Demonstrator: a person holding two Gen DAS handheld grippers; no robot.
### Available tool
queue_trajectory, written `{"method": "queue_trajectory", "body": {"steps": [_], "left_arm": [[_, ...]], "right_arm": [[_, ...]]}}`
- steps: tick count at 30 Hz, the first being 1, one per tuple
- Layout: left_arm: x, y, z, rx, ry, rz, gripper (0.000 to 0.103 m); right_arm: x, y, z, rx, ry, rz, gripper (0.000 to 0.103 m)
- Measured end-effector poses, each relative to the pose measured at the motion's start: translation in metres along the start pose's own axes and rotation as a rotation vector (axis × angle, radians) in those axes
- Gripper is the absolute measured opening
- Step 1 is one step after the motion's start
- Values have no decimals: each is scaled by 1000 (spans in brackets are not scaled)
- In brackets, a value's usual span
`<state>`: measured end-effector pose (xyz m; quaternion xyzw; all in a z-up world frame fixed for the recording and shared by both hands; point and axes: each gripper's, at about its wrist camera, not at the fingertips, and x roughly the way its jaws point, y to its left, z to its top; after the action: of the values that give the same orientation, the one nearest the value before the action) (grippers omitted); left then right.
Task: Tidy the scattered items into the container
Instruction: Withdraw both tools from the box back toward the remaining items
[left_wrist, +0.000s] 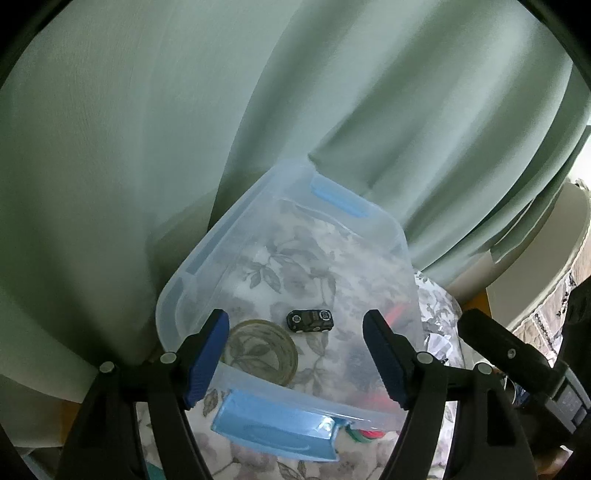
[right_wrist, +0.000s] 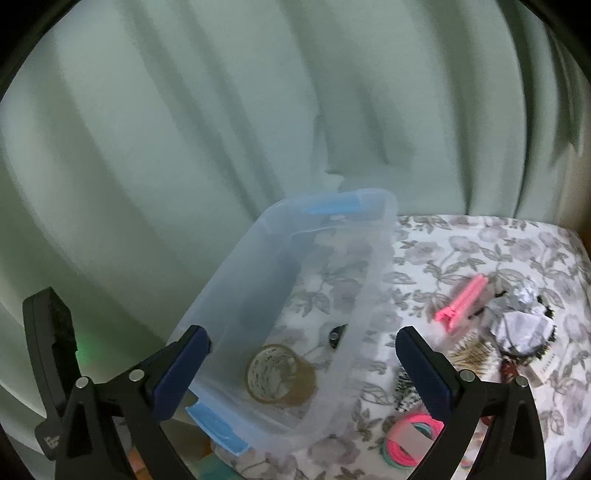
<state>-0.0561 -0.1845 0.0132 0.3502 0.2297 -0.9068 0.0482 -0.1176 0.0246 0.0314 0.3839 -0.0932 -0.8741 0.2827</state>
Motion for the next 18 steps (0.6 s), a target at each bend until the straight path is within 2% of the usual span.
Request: {"method": "queue_trajectory", "body": {"steps": [18], "left_arm": [[-11,-86,-20,209,-3,-8,84]], "right_arm": [[-66,-75,-25,169,-77,-43,103]]}}
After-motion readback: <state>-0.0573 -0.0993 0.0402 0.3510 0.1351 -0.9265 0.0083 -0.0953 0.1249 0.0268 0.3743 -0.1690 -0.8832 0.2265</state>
